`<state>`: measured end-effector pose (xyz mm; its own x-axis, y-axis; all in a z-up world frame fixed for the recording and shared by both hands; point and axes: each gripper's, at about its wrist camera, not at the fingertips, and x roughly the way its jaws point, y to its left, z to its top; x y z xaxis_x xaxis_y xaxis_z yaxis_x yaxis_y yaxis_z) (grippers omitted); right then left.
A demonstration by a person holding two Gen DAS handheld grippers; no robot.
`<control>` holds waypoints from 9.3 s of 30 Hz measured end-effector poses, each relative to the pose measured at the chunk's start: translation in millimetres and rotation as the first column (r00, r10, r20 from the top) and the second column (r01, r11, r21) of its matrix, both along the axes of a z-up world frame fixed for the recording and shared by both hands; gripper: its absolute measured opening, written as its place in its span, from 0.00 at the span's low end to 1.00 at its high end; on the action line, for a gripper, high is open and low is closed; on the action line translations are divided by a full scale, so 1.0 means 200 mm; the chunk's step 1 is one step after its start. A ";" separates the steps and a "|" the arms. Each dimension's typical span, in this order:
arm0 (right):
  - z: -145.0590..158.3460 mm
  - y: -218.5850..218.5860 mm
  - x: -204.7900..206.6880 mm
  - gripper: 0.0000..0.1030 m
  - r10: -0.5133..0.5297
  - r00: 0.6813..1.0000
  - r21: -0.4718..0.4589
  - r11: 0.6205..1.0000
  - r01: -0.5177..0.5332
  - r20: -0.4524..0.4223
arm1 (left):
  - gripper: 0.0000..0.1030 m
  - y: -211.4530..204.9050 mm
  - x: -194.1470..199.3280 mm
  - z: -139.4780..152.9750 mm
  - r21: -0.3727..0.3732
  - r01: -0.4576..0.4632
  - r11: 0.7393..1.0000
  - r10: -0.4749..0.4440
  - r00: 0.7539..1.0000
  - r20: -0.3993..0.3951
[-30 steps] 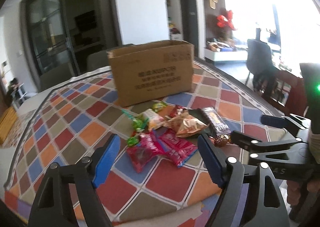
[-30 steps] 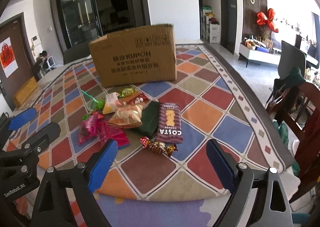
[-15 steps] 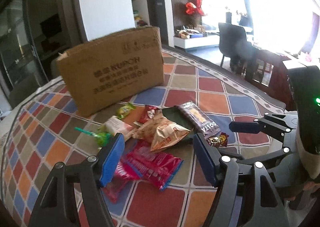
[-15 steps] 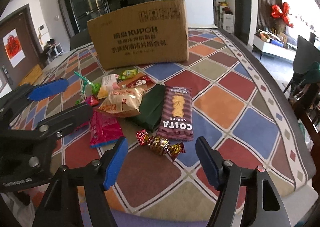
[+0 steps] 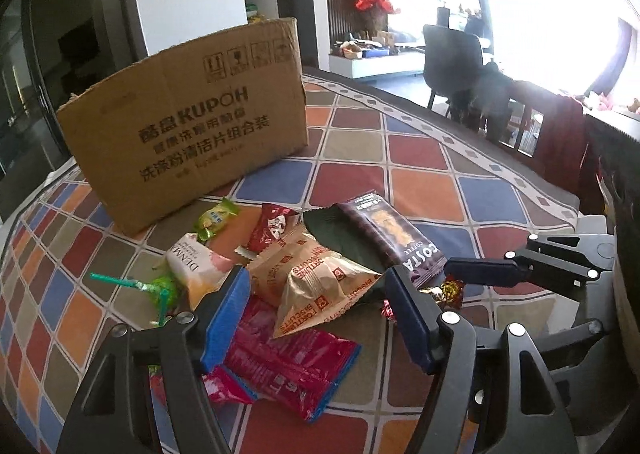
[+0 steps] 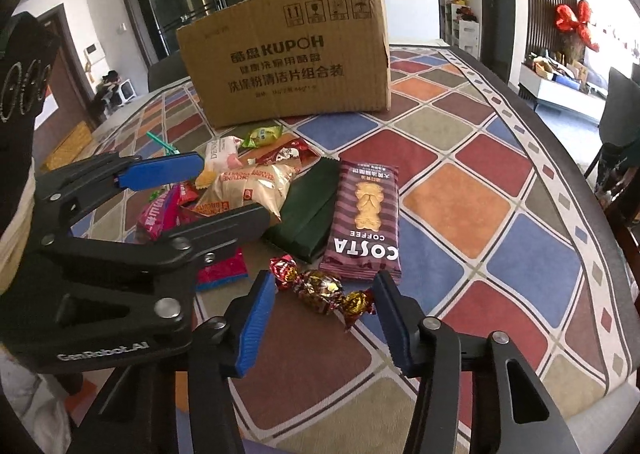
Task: Organize snacks
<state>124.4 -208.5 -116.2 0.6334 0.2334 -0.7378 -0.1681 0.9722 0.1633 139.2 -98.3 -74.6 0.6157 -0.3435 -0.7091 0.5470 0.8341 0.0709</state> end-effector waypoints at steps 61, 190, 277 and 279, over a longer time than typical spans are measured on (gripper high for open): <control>0.18 -0.08 -0.03 0.21 -0.059 0.990 0.047 0.997 0.054 0.127 | 0.56 0.07 0.03 0.09 -0.125 -0.227 0.966 0.218 0.973 -0.076; 0.68 0.26 0.22 0.51 0.115 0.951 -0.027 0.993 -0.112 0.288 | 0.76 0.56 -0.09 0.53 -0.074 -0.281 0.957 0.290 0.935 0.203; 0.10 0.35 0.13 0.41 0.241 0.969 -0.061 0.969 -0.238 0.050 | 0.30 0.48 -0.15 0.07 -0.023 -0.124 0.992 0.125 0.992 0.032; 0.13 0.34 0.12 0.41 0.232 0.970 -0.058 0.972 -0.228 0.067 | 0.31 0.48 -0.16 0.11 -0.041 -0.137 0.990 0.139 0.989 0.041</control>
